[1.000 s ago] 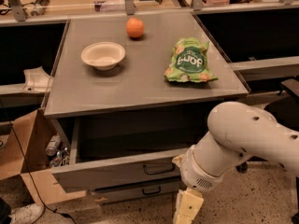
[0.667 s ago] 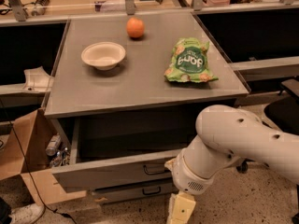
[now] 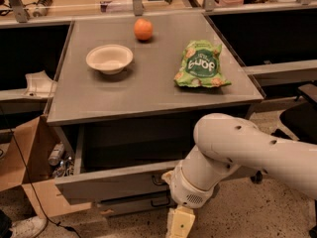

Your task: Open top drawer

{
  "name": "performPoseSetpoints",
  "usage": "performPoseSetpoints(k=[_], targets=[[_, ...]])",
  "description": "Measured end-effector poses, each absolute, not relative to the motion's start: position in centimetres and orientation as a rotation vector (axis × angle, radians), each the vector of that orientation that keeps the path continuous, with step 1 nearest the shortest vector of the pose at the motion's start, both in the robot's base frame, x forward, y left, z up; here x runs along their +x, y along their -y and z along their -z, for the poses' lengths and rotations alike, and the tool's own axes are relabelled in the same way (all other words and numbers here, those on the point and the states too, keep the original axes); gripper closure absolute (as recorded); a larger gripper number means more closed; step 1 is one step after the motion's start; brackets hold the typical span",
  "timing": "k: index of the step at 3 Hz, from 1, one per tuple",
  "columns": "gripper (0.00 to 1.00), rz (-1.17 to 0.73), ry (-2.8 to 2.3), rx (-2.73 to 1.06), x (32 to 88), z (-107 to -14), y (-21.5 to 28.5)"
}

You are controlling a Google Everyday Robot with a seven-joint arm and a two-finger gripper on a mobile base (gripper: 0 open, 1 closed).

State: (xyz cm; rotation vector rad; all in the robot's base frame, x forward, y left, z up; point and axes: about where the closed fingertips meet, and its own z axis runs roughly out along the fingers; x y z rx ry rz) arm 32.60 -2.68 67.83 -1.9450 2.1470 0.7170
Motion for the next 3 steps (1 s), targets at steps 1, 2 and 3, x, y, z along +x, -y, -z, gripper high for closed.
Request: performPoseSetpoints(k=[1, 2, 3], targets=[[0.0, -0.716, -2.163, -1.96, 32.4, -66.7, 2.6], [0.0, -0.734, -2.192, -1.946, 32.2, -65.4, 3.1], [0.0, -0.734, -2.191, -1.946, 32.2, -65.8, 3.1]])
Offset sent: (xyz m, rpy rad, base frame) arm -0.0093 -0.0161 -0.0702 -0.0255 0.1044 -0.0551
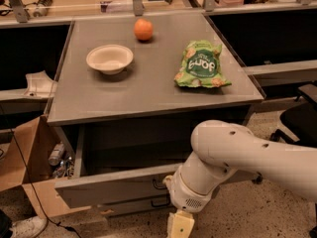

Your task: Open top drawer

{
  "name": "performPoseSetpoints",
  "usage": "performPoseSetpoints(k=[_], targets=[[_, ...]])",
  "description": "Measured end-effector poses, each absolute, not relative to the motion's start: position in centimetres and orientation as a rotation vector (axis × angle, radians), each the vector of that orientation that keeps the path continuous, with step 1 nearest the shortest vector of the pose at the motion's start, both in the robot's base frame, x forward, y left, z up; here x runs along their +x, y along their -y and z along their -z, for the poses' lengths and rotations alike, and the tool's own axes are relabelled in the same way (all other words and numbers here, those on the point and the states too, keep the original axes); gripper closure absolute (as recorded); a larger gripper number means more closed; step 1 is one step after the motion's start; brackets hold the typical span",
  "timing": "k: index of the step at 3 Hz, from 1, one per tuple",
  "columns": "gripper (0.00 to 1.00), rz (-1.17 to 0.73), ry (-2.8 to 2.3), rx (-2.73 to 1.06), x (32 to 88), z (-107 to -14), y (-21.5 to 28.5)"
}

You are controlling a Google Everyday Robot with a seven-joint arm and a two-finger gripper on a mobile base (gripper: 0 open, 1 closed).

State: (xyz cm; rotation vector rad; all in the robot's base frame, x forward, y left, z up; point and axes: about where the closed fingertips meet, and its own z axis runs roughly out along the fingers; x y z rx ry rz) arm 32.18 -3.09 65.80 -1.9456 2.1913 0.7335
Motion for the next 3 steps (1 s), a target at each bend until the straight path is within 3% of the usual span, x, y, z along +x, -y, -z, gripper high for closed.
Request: performPoseSetpoints(k=[3], targets=[[0.0, -0.767, -2.217, -1.883, 29.5, -66.7, 4.3]])
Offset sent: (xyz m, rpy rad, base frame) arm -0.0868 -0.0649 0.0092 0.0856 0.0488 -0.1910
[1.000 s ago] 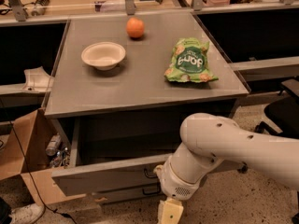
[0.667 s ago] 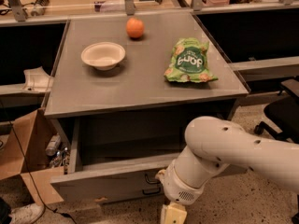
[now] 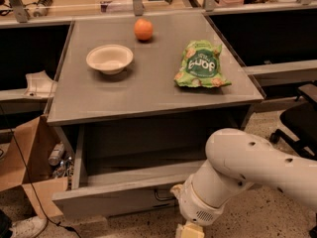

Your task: Open top drawer

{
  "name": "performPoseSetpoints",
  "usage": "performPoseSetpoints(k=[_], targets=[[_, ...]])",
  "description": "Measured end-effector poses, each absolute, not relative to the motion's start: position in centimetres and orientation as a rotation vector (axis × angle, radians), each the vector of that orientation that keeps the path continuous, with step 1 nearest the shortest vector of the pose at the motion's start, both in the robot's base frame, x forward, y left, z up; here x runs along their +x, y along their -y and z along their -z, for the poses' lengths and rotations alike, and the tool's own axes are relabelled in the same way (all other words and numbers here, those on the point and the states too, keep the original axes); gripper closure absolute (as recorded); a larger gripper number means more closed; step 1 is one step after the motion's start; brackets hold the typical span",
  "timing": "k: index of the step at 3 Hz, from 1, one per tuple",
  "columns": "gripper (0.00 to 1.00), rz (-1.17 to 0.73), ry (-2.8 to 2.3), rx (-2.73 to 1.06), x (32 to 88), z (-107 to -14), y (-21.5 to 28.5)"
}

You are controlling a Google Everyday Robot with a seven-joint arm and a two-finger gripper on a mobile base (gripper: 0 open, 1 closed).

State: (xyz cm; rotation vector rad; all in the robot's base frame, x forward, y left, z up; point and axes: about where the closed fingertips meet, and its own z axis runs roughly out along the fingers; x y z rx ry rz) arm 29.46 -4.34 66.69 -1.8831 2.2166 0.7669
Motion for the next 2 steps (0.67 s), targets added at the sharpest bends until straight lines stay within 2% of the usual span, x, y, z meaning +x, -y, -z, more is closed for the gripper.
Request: performPoseSetpoints(k=[2], targets=[[0.0, -0.78, -2.234, -1.854, 27.8, -67.3, 5.0]])
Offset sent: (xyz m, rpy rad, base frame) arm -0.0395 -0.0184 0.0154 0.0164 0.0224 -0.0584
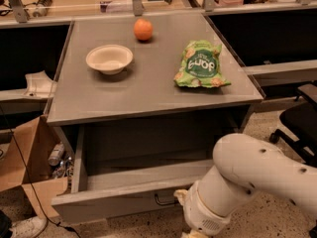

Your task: Open top drawer

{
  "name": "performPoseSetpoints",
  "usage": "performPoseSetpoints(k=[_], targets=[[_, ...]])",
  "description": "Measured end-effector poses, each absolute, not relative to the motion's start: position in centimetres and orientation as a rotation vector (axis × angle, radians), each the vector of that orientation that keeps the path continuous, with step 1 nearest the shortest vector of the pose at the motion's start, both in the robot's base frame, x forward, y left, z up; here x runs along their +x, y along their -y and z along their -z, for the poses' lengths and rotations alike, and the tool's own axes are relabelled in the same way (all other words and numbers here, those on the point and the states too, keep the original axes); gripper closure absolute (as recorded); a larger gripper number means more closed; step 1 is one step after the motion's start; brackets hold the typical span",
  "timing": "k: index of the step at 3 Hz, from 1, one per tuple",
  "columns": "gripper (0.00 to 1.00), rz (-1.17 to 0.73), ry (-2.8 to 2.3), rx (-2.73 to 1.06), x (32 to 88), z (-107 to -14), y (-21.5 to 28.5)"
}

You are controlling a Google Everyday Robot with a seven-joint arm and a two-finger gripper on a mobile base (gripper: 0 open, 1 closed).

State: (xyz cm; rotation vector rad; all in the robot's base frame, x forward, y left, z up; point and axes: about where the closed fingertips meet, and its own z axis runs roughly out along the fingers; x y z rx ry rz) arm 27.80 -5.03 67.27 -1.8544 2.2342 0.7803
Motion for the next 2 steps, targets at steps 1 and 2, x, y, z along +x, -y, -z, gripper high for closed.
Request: performPoseSetpoints(k=[1, 2], targets=[[0.0, -0.787, -2.233, -1.825, 25.4, -68.5, 5.7], [0.0, -0.823, -2.223, -1.797, 21.8, -69.5, 6.8]])
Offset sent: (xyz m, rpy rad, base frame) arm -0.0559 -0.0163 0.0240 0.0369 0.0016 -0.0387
